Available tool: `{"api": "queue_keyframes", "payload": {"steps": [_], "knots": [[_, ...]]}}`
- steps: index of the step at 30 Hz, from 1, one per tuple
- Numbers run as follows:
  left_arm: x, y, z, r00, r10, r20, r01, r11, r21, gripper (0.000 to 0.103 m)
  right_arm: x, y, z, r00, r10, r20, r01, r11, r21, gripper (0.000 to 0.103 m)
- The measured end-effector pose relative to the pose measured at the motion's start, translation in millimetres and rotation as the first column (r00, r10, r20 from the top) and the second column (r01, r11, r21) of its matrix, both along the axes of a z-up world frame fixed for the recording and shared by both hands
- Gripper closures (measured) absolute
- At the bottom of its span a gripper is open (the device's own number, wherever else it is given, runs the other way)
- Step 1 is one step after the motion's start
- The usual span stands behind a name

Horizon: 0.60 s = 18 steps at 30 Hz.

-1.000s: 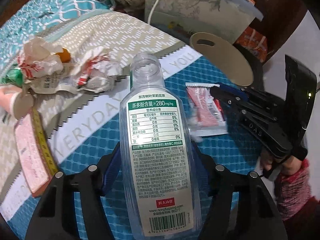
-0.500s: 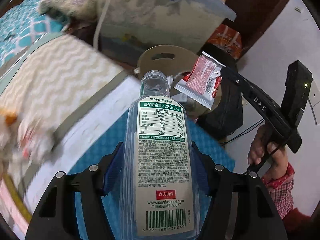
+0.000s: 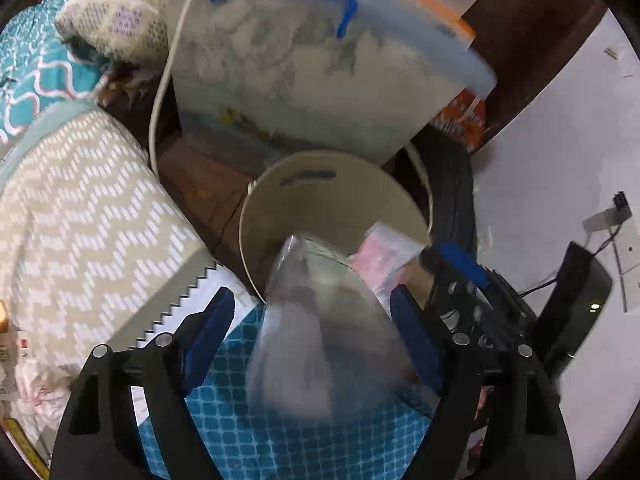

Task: Collect trash
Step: 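Open the left tool to drop the bottle while the right tool drops the wrapper into the bin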

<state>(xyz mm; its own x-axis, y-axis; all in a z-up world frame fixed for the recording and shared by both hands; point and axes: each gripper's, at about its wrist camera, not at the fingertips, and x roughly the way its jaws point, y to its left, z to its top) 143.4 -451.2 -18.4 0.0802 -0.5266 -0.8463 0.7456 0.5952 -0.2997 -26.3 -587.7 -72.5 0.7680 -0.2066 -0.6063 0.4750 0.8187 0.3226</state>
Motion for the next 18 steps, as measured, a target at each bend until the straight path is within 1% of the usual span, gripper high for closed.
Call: {"api": "queue_keyframes", "payload": {"steps": [1,2,4,6,7,8,10,13,15,17,18], "knots": [[-2,6,7,1.000,0.003,0.021,-0.003,1.000,-0.009,0.027,-6,4,5,0.999,-0.011,0.040,0.012,1.000,-0.023,0.024],[-6,14,14,0.999,0.005,0.042,-0.005,1.000,-0.023,0.027,-7,6,8,0.999,-0.008,0.042,0.010,1.000,-0.029,0.026],[-14,35,33,0.996,0.014,0.084,-0.009,0.998,-0.068,0.027,-11,10,16,0.998,-0.005,0.058,0.006,1.000,-0.014,0.027],[-25,60,51,0.991,0.027,0.129,-0.012,0.993,-0.116,0.027,-22,17,28,0.994,-0.007,0.109,0.006,1.000,0.015,0.027],[-29,73,59,0.987,0.033,0.157,-0.012,0.991,-0.135,0.027,-32,25,38,0.988,-0.008,0.152,0.004,1.000,0.031,0.027],[-36,87,67,0.980,0.044,0.192,-0.014,0.988,-0.153,0.027,-38,30,43,0.984,-0.007,0.177,0.000,0.999,0.039,0.027],[-53,121,80,0.960,0.077,0.270,-0.027,0.982,-0.186,0.027,-50,52,55,0.974,0.016,0.227,-0.029,0.998,0.056,0.026],[-67,162,86,0.927,0.140,0.348,-0.078,0.979,-0.187,0.024,-56,83,62,0.968,0.054,0.247,-0.073,0.995,0.069,0.025],[-72,190,83,0.903,0.196,0.382,-0.141,0.976,-0.167,0.022,-53,105,61,0.965,0.098,0.244,-0.126,0.987,0.099,0.024],[-72,216,76,0.886,0.252,0.390,-0.213,0.967,-0.139,0.022,-45,129,56,0.960,0.153,0.234,-0.188,0.973,0.137,0.023],[-71,225,73,0.881,0.274,0.386,-0.241,0.962,-0.132,0.022,-42,138,54,0.958,0.175,0.229,-0.212,0.966,0.147,0.022]]}}
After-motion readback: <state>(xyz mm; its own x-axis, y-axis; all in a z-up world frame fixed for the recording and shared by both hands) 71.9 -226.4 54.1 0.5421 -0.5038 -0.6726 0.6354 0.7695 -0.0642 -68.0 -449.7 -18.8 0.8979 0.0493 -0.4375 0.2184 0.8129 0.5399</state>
